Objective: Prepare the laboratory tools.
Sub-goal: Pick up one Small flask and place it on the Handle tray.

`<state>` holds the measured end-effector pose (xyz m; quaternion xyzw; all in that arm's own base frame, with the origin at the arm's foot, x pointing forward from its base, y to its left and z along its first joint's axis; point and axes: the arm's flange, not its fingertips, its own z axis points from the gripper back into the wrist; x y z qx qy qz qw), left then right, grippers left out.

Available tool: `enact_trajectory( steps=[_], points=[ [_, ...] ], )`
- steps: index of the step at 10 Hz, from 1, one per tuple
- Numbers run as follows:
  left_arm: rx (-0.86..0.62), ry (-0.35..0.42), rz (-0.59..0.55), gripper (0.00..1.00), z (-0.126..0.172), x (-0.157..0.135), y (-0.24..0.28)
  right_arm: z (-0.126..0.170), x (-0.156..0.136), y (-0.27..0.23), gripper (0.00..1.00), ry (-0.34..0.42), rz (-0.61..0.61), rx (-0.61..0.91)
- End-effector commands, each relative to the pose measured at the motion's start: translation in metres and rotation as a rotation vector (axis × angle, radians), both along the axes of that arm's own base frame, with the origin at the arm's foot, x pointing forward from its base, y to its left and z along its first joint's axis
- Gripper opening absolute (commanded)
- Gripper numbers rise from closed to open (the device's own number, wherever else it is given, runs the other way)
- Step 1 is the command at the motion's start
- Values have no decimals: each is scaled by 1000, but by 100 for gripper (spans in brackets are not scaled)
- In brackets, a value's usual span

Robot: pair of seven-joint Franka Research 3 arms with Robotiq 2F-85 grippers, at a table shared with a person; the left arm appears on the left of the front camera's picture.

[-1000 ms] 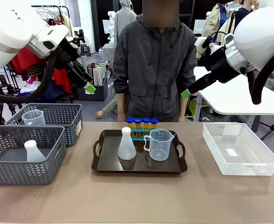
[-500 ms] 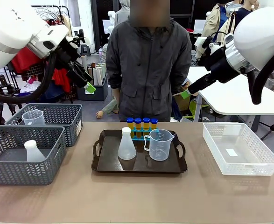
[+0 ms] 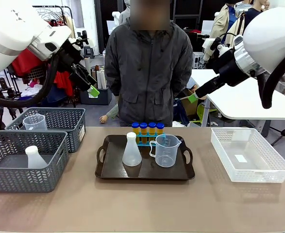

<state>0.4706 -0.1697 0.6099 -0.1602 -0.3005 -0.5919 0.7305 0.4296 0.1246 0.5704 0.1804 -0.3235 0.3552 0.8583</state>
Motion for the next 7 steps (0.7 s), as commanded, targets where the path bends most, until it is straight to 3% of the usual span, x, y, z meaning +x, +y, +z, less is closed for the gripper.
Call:
enact_trajectory(
  steps=[1, 7],
  points=[
    [-4, 4, 4, 100, 1, 0, 3, 0, 1, -1, 100, -5, 11, 24],
    [-4, 4, 4, 100, 1, 0, 3, 0, 1, -1, 100, -5, 11, 24]
  ],
)
